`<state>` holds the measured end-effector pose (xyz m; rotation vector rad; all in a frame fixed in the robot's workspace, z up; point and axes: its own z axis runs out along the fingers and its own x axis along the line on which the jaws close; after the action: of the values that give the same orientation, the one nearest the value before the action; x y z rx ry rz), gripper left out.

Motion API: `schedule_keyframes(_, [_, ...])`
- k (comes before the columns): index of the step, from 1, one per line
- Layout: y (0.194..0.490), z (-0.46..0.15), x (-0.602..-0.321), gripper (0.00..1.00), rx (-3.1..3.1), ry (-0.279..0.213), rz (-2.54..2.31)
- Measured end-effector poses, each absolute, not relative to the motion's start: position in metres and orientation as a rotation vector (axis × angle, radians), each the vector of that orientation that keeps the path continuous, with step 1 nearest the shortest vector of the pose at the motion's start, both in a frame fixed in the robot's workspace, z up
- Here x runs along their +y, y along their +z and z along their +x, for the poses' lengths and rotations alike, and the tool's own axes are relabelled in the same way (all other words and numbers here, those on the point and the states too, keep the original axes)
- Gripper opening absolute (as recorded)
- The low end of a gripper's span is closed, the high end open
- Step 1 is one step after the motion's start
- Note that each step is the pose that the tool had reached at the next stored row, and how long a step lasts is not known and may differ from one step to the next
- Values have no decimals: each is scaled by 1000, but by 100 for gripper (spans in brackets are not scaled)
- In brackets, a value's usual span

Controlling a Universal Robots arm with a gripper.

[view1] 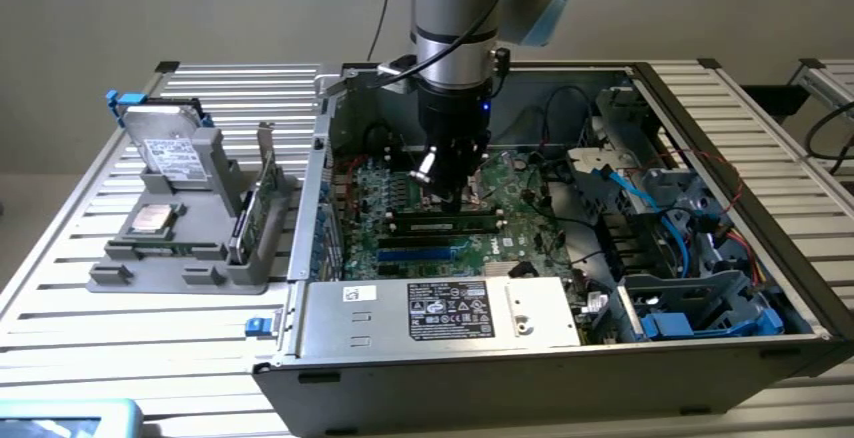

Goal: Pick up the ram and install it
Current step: 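Press down the ram until it locks into place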

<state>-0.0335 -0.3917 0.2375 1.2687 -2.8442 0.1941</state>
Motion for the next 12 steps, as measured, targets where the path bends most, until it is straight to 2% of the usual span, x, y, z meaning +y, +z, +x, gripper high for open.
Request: schedule_keyframes(12, [238,-34,-392,11,-2923,198,1078])
